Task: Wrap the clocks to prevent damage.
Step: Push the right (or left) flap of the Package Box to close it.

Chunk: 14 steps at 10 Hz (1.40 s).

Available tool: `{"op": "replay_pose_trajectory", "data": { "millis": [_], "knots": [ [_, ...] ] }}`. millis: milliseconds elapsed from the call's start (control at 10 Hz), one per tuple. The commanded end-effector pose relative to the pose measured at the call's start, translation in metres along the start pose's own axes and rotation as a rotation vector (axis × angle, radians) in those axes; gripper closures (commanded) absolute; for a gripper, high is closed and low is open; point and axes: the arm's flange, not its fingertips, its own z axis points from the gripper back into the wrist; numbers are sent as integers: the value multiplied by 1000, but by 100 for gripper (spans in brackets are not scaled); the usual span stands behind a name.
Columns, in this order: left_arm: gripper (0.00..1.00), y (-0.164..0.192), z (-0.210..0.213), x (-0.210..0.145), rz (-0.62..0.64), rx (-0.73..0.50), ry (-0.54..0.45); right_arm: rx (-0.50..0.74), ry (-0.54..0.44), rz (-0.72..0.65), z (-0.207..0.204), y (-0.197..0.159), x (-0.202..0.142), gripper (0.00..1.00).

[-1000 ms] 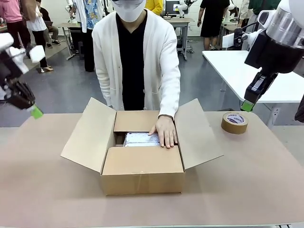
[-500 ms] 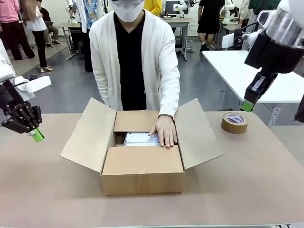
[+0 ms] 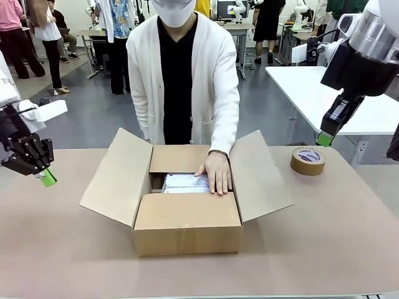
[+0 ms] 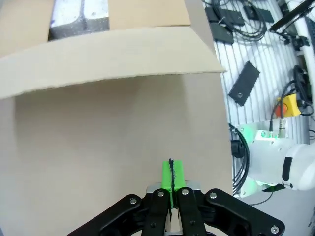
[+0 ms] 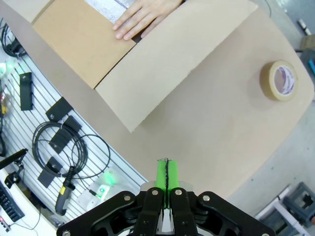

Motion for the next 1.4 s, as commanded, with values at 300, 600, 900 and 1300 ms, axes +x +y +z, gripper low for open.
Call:
{"op": "replay_pose_trajectory", "data": {
  "millis": [300,600,900,1300],
  "knots": [
    [100,14,-56,-26,-106,203,-271,2,8,-19,0,2,2,99],
    [100,22,-78,-12,-145,143,-342,2,8,-19,0,2,2,99],
    [100,39,-83,-2,-149,117,-478,2,8,-19,0,2,2,99],
    [100,55,-107,-7,-211,39,-690,2,8,-19,0,2,2,99]
  ]
}}
